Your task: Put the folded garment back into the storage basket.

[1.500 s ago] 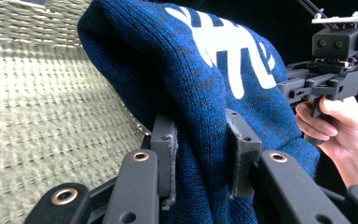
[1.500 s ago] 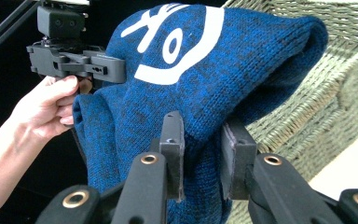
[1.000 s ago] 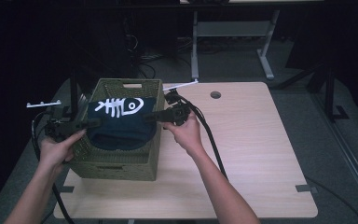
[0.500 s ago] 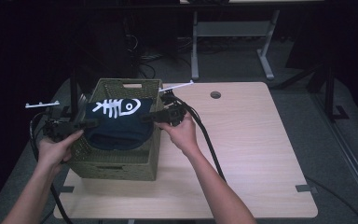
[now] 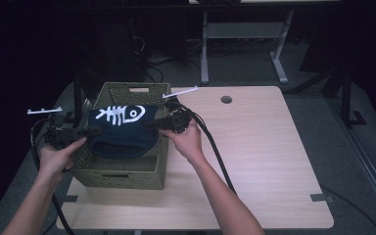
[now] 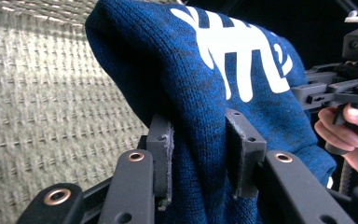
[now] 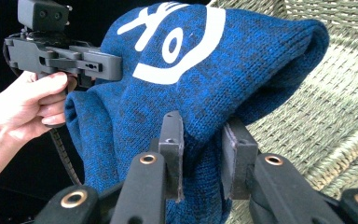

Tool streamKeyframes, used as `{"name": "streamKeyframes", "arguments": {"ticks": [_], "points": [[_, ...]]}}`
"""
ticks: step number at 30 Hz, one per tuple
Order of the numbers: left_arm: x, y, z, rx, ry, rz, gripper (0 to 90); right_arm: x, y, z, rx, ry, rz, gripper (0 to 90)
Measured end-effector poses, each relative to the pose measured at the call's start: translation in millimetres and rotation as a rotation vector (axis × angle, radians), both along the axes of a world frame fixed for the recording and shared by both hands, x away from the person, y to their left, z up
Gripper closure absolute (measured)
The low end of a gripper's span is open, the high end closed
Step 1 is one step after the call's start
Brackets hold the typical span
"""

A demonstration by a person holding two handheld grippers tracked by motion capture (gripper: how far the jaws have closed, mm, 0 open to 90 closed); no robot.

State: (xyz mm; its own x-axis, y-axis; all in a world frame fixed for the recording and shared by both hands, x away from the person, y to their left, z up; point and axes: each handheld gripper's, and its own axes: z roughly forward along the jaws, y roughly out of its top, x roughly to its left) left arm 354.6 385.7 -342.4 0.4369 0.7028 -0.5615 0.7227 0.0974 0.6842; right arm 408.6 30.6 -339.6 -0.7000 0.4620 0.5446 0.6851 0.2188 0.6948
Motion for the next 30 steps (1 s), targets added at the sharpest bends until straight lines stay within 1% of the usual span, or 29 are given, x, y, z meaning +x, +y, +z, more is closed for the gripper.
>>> {"name": "streamKeyframes", "arguments": {"ticks": [7, 14, 16, 19, 22, 25, 30], "points": [[3.1, 5.6, -7.8, 0.016, 0.026, 0.018, 65.0, 0.9, 8.8, -5.7, -0.023, -0.001, 0.002, 72.7], [5.9, 7.7, -9.9, 0.052, 0.035, 0.029, 63.6, 3.4, 15.1, -12.8, -0.037, 0.0, -0.002, 72.3], [5.8, 7.8, -11.6, 0.081, 0.035, 0.038, 63.2, 3.0, 17.2, -14.5, -0.04, 0.003, -0.005, 72.1], [5.8, 8.7, -14.7, 0.087, 0.043, 0.049, 62.9, 2.0, 20.2, -16.4, -0.063, 0.002, -0.007, 72.0], [6.5, 8.9, -17.6, 0.109, 0.054, 0.052, 62.8, 1.8, 22.5, -19.5, -0.071, 0.0, -0.013, 71.5], [7.4, 7.2, -18.9, 0.146, 0.062, 0.038, 64.7, 0.4, 24.5, -23.0, -0.091, -0.002, -0.018, 71.3], [9.2, 3.8, -20.6, 0.178, 0.063, 0.037, 64.3, -1.7, 24.9, -26.1, -0.113, -0.009, -0.026, 71.1]]}}
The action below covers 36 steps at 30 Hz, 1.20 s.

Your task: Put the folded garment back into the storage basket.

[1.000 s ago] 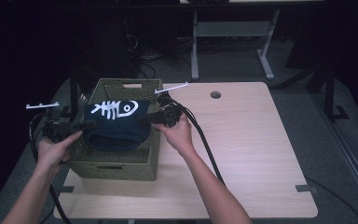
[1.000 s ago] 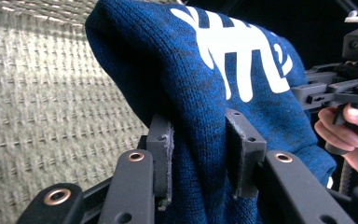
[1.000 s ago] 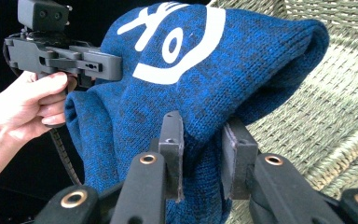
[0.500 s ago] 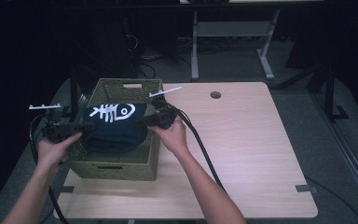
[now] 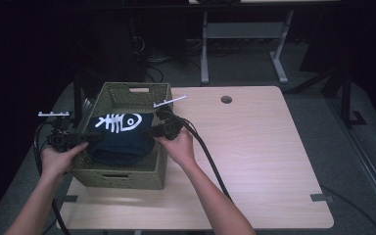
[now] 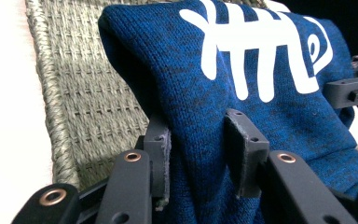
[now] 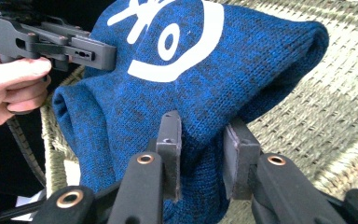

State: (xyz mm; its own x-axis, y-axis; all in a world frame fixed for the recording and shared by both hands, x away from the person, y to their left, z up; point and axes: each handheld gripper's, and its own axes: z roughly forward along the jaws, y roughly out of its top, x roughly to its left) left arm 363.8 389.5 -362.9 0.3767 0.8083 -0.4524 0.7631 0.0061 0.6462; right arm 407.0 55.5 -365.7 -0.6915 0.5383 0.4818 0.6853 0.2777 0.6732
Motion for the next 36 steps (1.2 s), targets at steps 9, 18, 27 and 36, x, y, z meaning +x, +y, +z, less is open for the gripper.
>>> {"name": "streamKeyframes", "arguments": {"ticks": [9, 18, 27, 36], "points": [[2.2, -2.6, 1.9, 0.034, 0.0, 0.0, 63.3, -2.5, 0.9, 0.5, -0.028, -0.025, -0.002, 69.7], [6.0, -2.5, 3.2, 0.104, -0.02, 0.043, 54.5, -5.2, -1.1, 4.8, -0.083, -0.082, -0.041, 56.3], [6.2, -1.3, 9.2, 0.066, -0.033, 0.04, 54.2, -0.9, -14.6, 14.8, -0.054, -0.092, -0.067, 56.0], [1.1, -8.8, 15.4, -0.001, -0.065, 0.011, 54.4, -1.2, -21.9, 17.7, 0.002, -0.055, -0.022, 55.8]]}}
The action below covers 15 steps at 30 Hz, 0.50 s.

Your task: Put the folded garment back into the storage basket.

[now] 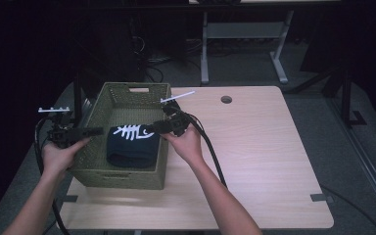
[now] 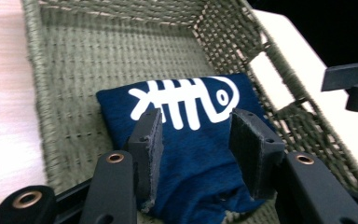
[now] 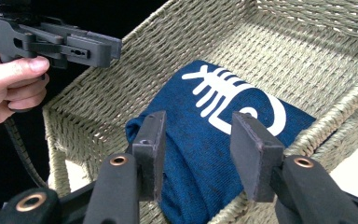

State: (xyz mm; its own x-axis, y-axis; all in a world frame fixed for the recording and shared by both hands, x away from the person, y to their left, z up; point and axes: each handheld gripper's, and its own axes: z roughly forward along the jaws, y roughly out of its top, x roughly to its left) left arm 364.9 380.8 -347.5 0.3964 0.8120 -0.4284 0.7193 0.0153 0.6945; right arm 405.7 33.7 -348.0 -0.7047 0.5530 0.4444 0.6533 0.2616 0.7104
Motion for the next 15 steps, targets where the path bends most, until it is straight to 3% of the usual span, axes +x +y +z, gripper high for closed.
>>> {"name": "streamKeyframes", "arguments": {"ticks": [12, 15], "points": [[-5.4, -18.8, 5.3, -0.064, -0.022, -0.045, 49.2, 1.3, -23.4, 2.3, 0.093, 0.021, 0.047, 52.0], [-7.0, -25.1, 7.7, -0.061, -0.031, -0.047, 48.5, 0.6, -32.2, 3.3, 0.113, 0.022, 0.047, 51.5]]}}
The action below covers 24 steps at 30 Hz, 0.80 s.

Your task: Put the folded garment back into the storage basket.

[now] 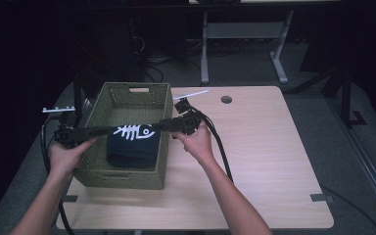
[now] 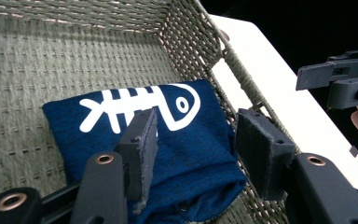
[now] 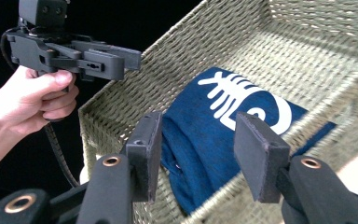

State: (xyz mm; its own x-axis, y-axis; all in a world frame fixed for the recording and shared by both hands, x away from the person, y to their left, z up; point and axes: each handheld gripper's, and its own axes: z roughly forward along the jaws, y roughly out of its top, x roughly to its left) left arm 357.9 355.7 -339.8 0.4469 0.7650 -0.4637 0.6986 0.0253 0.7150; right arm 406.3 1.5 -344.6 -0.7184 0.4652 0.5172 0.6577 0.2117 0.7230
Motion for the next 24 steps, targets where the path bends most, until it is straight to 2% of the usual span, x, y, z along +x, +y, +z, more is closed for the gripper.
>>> {"name": "streamKeyframes", "arguments": {"ticks": [7, 8, 12, 24], "points": [[-4.1, -11.3, 4.7, -0.015, -0.022, -0.028, 46.1, -1.6, -21.6, 4.6, 0.027, -0.004, -0.005, 50.1], [-5.0, -13.7, 5.4, -0.028, -0.025, -0.024, 46.0, -1.9, -24.6, 5.6, 0.035, -0.002, -0.006, 49.8], [-7.3, -23.0, 7.5, -0.026, -0.033, -0.038, 44.8, -3.3, -36.9, 5.5, 0.059, -0.007, -0.007, 48.6], [-8.9, -53.3, 10.8, -0.032, -0.044, -0.077, 38.1, -8.5, -72.9, 0.7, 0.083, -0.008, -0.014, 43.8]]}}
